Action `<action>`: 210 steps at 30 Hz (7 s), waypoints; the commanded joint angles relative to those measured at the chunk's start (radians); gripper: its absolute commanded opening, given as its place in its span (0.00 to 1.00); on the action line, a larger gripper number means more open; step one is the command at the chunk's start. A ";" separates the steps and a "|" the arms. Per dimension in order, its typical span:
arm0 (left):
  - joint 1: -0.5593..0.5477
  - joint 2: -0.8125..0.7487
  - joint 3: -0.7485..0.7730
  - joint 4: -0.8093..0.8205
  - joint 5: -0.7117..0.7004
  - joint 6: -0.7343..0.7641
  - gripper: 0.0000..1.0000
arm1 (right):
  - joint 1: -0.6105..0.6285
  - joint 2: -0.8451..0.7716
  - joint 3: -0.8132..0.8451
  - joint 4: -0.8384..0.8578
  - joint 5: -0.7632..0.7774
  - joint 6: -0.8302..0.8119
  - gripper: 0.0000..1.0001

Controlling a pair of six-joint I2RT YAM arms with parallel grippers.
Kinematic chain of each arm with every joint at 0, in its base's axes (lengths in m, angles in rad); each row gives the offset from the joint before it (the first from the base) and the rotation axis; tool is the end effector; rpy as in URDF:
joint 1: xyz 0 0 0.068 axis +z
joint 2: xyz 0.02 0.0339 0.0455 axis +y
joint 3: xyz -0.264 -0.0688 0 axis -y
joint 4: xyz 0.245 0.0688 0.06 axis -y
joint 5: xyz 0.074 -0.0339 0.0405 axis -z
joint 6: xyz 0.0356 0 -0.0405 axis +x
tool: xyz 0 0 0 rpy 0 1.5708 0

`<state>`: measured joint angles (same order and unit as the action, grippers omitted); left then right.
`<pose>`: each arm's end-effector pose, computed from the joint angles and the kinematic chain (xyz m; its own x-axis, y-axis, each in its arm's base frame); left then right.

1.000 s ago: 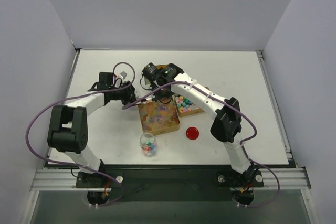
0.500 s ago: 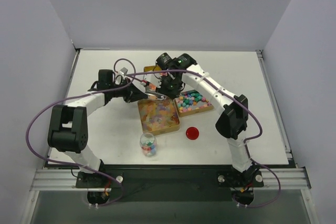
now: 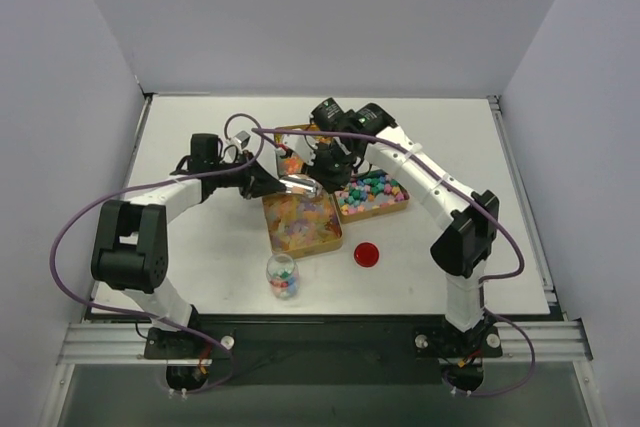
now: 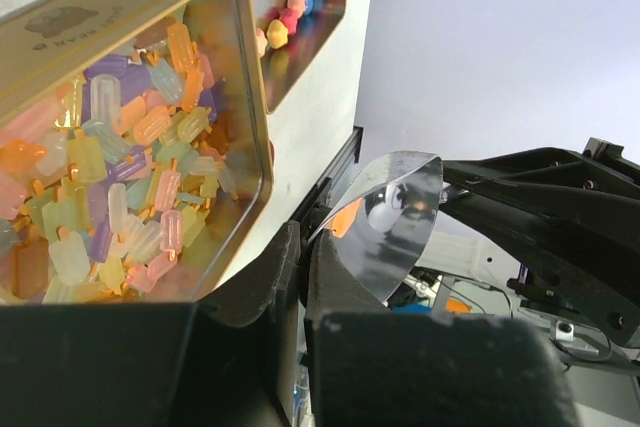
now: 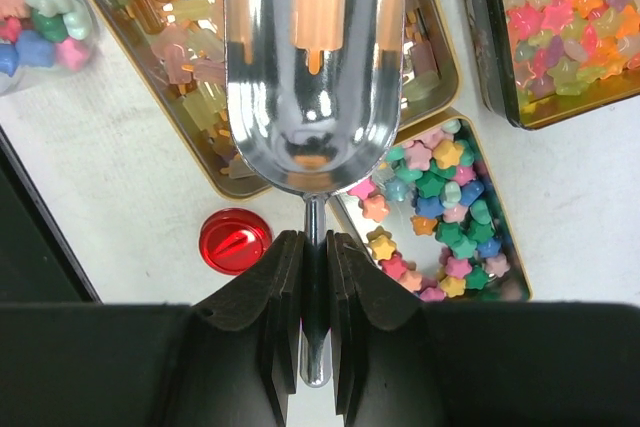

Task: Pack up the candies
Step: Adjust the spatula, then scoop the fake candies from the storage box.

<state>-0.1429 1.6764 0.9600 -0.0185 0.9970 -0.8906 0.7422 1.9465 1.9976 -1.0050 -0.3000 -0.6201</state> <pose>0.3335 -0.0782 0.1978 -0.9570 -0.2887 -0.0288 -0.0795 0.3564 -0.9310 0.3031 0.2923 0.3434 -0.0408 -0.7907 -0.6109 -0.9774 0.1586 -0.1400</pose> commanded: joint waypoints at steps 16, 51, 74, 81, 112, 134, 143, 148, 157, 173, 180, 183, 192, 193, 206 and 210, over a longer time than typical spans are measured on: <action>-0.020 0.069 -0.112 0.492 0.127 -0.194 0.00 | 0.035 -0.175 -0.141 0.134 -0.150 -0.041 0.00; -0.020 0.157 -0.136 1.128 0.246 -0.625 0.00 | -0.024 -0.164 -0.175 0.109 -0.038 0.066 0.34; 0.023 0.111 -0.076 0.741 0.209 -0.363 0.41 | -0.072 -0.147 -0.131 -0.012 -0.062 -0.101 0.00; 0.169 -0.023 -0.046 0.213 0.167 0.012 0.63 | -0.060 -0.136 -0.175 -0.092 0.015 -0.289 0.00; 0.223 -0.231 -0.372 -0.272 -0.360 0.202 0.11 | 0.189 0.236 -0.045 -0.136 0.553 -0.750 0.00; -0.035 -0.024 -0.372 0.003 -0.262 0.038 0.00 | 0.284 0.345 0.035 -0.106 0.360 -0.590 0.00; -0.012 0.035 -0.302 -0.014 -0.238 0.074 0.00 | 0.238 0.246 -0.167 0.041 0.145 -0.610 0.00; -0.004 0.052 -0.265 -0.047 -0.221 0.104 0.00 | 0.183 0.224 -0.220 0.127 0.082 -0.587 0.00; 0.009 0.040 -0.228 -0.116 -0.170 0.189 0.00 | 0.095 0.158 -0.247 0.201 -0.050 -0.552 0.00; 0.072 0.019 -0.121 -0.377 -0.057 0.435 0.18 | 0.011 0.025 -0.390 0.266 -0.145 -0.533 0.00; 0.095 0.019 -0.096 -0.440 -0.041 0.490 0.22 | -0.018 -0.012 -0.450 0.302 -0.177 -0.483 0.00; 0.114 0.026 -0.080 -0.472 -0.017 0.518 0.26 | -0.046 -0.038 -0.497 0.354 -0.197 -0.436 0.00; 0.178 0.045 0.006 -0.523 0.075 0.570 0.36 | -0.096 -0.153 -0.599 0.566 -0.277 -0.256 0.00; 0.186 0.045 0.014 -0.526 0.075 0.575 0.36 | -0.098 -0.162 -0.600 0.591 -0.283 -0.224 0.00; 0.264 -0.047 0.034 -0.495 0.003 0.546 0.39 | -0.034 -0.325 -0.568 0.445 -0.200 -0.269 0.00; 0.264 -0.115 0.023 -0.448 -0.044 0.527 0.42 | 0.014 -0.366 -0.525 0.290 -0.143 -0.372 0.00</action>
<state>0.1177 1.6539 0.9730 -0.5282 0.9955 -0.3546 0.7139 1.6627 1.4078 -0.5362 -0.4732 -0.8886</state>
